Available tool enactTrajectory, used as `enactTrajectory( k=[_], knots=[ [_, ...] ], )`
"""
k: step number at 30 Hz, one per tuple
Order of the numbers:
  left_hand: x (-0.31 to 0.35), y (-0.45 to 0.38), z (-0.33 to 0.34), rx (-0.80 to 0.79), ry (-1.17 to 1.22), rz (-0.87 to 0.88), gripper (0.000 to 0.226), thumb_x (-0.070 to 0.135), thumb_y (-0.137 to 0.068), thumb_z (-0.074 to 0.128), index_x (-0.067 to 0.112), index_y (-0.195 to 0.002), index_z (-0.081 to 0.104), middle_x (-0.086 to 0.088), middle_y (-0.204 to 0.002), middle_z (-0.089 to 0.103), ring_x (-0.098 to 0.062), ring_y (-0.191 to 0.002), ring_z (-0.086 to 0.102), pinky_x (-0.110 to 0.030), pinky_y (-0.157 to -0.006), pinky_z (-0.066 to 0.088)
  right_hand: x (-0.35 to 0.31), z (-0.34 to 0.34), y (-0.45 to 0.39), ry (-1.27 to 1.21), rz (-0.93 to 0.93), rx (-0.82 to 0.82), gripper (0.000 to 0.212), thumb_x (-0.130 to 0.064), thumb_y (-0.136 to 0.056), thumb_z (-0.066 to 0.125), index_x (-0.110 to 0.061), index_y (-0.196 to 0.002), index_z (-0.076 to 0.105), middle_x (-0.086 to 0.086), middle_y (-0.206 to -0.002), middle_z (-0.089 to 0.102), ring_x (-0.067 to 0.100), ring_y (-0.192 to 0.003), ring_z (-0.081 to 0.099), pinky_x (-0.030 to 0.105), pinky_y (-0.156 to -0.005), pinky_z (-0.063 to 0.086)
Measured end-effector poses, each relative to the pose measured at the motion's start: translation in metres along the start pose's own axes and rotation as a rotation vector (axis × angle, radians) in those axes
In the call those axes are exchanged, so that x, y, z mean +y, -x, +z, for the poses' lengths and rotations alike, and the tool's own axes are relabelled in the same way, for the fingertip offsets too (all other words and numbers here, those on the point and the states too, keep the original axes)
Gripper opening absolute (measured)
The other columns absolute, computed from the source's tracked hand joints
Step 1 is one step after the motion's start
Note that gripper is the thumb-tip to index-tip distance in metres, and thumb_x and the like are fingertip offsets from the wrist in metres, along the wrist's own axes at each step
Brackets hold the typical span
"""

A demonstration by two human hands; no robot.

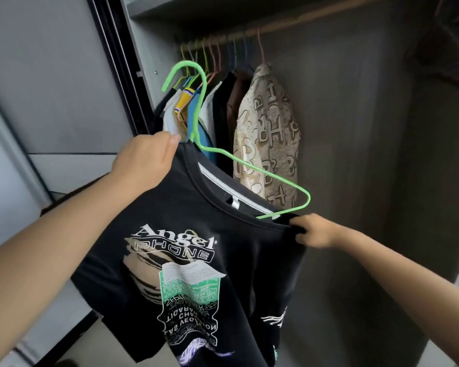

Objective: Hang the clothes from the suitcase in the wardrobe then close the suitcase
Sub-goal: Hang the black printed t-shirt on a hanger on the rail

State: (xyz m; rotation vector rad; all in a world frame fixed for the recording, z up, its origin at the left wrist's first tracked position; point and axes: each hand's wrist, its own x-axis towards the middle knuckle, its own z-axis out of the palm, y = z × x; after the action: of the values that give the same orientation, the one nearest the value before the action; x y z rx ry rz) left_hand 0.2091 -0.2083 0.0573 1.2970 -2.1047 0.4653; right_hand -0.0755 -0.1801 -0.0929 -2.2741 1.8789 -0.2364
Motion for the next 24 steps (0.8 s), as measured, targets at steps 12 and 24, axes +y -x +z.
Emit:
enactTrajectory(
  k=[12, 24],
  knots=[
    [-0.011, 0.028, 0.048, -0.206, -0.218, 0.062, 0.043, 0.035, -0.099, 0.027, 0.000, -0.104, 0.052, -0.022, -0.098, 0.064, -0.038, -0.091, 0.061, -0.037, -0.067, 0.040, -0.042, -0.024, -0.013, 0.073, -0.298, 0.466, 0.037, -0.030, -0.067, 0.035, 0.002, -0.061, 0.053, 0.021, -0.067, 0.059, 0.032, -0.064, 0.060, 0.030, -0.059, 0.045],
    [0.000, 0.019, 0.048, 0.117, 0.407, -0.052, 0.045, 0.032, -0.097, 0.036, 0.019, -0.055, 0.025, 0.001, -0.051, 0.032, -0.026, -0.057, 0.035, -0.036, -0.055, 0.024, -0.037, -0.041, 0.001, 0.169, -0.462, 1.026, 0.038, -0.015, -0.075, 0.051, -0.010, -0.113, 0.044, 0.013, -0.123, 0.041, 0.028, -0.108, 0.044, 0.036, -0.088, 0.040]
  ],
)
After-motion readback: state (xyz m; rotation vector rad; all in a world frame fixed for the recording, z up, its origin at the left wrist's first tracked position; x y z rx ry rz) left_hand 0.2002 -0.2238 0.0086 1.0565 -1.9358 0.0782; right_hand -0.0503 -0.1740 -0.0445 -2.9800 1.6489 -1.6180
